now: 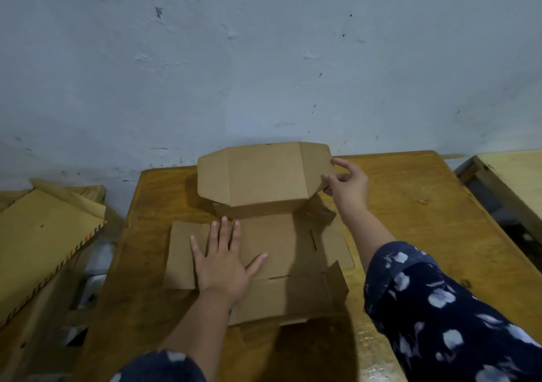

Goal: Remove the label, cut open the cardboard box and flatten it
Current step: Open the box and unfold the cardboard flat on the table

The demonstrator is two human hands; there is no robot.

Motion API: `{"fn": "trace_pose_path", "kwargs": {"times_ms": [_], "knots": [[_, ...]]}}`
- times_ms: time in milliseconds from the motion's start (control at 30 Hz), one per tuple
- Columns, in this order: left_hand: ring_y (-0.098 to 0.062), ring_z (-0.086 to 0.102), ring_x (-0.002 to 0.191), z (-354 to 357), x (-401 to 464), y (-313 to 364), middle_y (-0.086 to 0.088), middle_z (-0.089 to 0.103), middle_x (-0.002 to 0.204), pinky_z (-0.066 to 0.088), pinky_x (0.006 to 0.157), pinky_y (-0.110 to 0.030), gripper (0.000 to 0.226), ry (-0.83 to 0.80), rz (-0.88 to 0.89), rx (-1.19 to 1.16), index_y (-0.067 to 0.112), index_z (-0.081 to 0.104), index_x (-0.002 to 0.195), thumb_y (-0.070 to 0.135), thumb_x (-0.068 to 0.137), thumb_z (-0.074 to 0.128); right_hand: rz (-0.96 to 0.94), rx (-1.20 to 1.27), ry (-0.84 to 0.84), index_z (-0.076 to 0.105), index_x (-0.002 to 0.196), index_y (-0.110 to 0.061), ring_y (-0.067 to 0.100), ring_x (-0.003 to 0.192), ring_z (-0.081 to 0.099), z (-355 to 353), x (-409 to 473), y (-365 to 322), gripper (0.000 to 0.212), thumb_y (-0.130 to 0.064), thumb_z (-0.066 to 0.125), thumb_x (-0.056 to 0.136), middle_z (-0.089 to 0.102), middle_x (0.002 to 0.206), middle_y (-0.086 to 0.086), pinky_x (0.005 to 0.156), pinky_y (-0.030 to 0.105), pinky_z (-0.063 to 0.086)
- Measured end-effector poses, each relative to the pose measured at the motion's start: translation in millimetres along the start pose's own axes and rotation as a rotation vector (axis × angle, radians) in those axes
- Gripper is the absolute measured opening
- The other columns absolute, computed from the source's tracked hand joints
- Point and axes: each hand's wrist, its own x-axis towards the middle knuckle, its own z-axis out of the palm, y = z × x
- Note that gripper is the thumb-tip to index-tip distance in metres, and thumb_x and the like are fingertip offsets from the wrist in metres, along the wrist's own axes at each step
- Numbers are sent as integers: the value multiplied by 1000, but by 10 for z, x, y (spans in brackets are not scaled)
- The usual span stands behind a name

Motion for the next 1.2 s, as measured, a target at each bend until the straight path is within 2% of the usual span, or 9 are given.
{"fn": "trace_pose_path", "kwargs": {"times_ms": [167,333,467,567,633,833,933,1033,1200], "knots": [[-21,-4,148,-65,-78,93,-4,-3,162,5,117,-55,80,18,-6,31,18,-7,152,68,91,6,-44,-42,7,54,119,-31,19,78,67,-92,-234,108,44,-8,67,84,60,78,-5,77,44,58],[-17,41,127,-303,-166,173,2,44,142,35,101,-35,56,393,190,-77,26,31,146,52,97,29,-21,-52,8,55,117,-27,20,82,68,-173,-409,207,40,-8,66,84,65,84,-6,80,46,57],[-25,40,131,-652,108,179,-6,45,142,36,105,-46,53,637,259,-175,26,35,146,40,95,39,17,-36,23,54,112,-25,17,82,65,-209,-540,302,31,-8,62,87,68,93,-1,78,41,57],[-23,18,146,-866,300,156,-3,28,155,14,116,-49,53,533,220,-141,32,19,151,41,100,32,45,-27,1,53,115,-20,19,93,63,-264,-633,326,28,-8,59,90,64,102,0,74,33,50],[-20,18,145,-903,337,145,1,36,151,9,117,-50,50,483,193,-162,35,20,150,40,101,32,25,-83,-24,53,121,-19,21,105,61,-301,-658,303,33,-12,60,90,63,105,0,77,32,46],[-19,28,141,-800,89,93,5,49,139,13,116,-50,42,511,229,-200,35,38,143,36,100,37,-305,-356,-237,57,123,-39,10,117,53,-340,-575,-98,41,-33,67,84,61,124,-11,100,40,46],[-17,34,138,-765,-50,64,6,52,136,19,113,-47,41,528,261,-203,35,41,141,36,100,36,-391,-591,-342,67,112,-33,16,115,58,-299,-622,-216,25,-32,62,88,68,118,-7,102,46,45],[-10,47,127,-828,-154,13,10,61,127,23,110,-42,40,550,282,-301,33,53,132,38,102,28,-405,-610,-347,70,110,-21,16,108,62,-385,-768,-215,22,-24,61,90,70,113,0,96,34,50],[-14,58,110,-997,-302,-66,6,66,116,37,90,-31,48,216,230,-564,29,62,123,46,102,21,-514,-701,-413,72,105,-19,14,101,65,-693,-1061,-99,19,-23,62,90,73,107,-1,90,31,51]]}}
